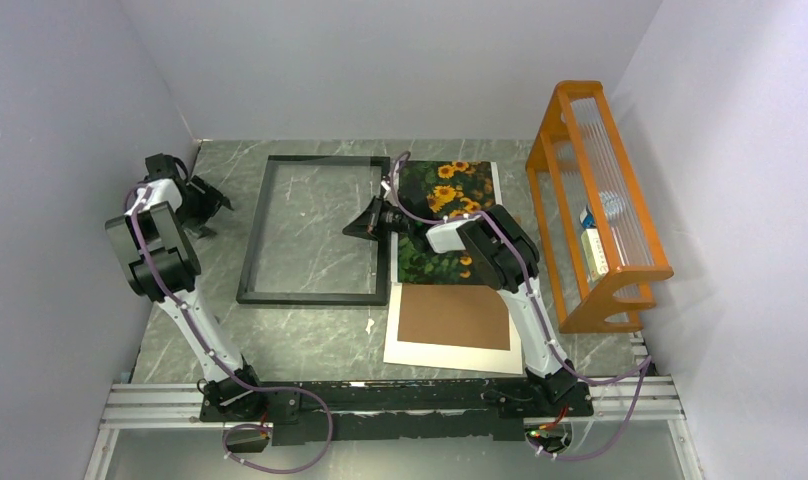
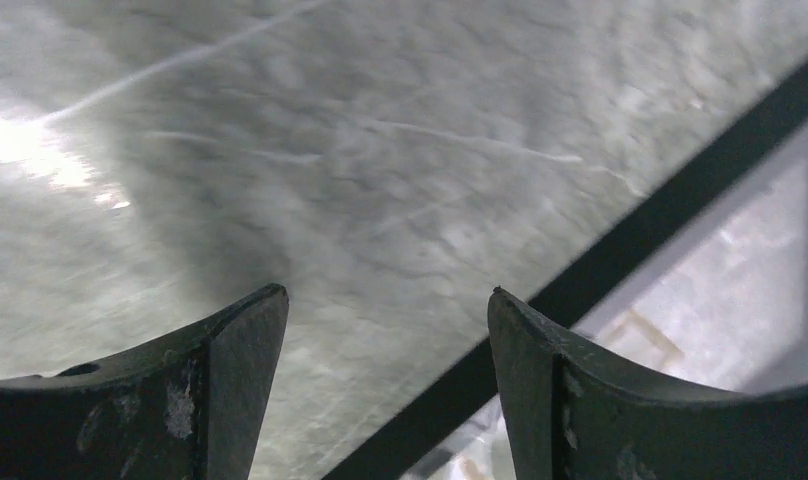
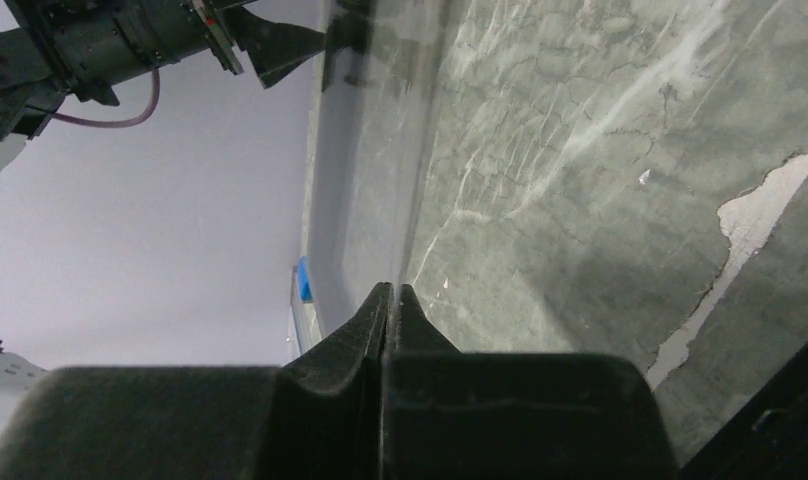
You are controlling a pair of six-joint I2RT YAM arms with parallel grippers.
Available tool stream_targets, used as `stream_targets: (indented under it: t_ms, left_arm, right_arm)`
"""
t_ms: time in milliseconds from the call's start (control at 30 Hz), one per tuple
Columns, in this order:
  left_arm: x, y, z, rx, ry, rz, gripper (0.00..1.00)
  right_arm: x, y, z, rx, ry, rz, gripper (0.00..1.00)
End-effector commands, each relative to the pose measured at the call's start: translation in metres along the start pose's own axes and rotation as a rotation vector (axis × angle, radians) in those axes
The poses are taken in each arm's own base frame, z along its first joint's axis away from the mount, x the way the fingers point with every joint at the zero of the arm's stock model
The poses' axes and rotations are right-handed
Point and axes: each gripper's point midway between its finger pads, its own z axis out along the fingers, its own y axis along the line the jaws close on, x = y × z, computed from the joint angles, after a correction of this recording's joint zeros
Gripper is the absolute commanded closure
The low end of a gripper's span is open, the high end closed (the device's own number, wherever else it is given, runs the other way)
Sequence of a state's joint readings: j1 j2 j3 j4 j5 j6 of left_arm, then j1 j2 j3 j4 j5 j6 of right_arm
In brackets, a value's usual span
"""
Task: Put the photo into the frame
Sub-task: Place the photo frame item in the photo frame.
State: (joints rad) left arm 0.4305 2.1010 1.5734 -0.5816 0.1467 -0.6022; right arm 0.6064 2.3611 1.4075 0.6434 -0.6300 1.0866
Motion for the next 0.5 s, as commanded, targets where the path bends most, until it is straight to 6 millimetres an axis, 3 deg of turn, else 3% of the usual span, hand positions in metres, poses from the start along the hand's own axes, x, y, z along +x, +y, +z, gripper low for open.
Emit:
stream_targets:
  t_ms: [0, 200, 467]
  left_arm:
    - [0.000, -0.050, -0.014, 0.286, 0.009, 0.109, 0.21]
    - [0.016, -0.069, -0.014, 0.418, 0.060, 0.161, 0.22]
    - [0.035, -0.081, -0.004, 0.440, 0.128, 0.234, 0.24]
  right_arm:
    - [-0.015, 0.012, -0.009, -0.019, -0.073, -0.058, 1.00]
    - [-0.011, 0.004, -0.011, -0.008, -0.065, -0.055, 1.00]
    - [-0.012, 0.002, -0.018, 0.030, -0.084, -0.082, 1.00]
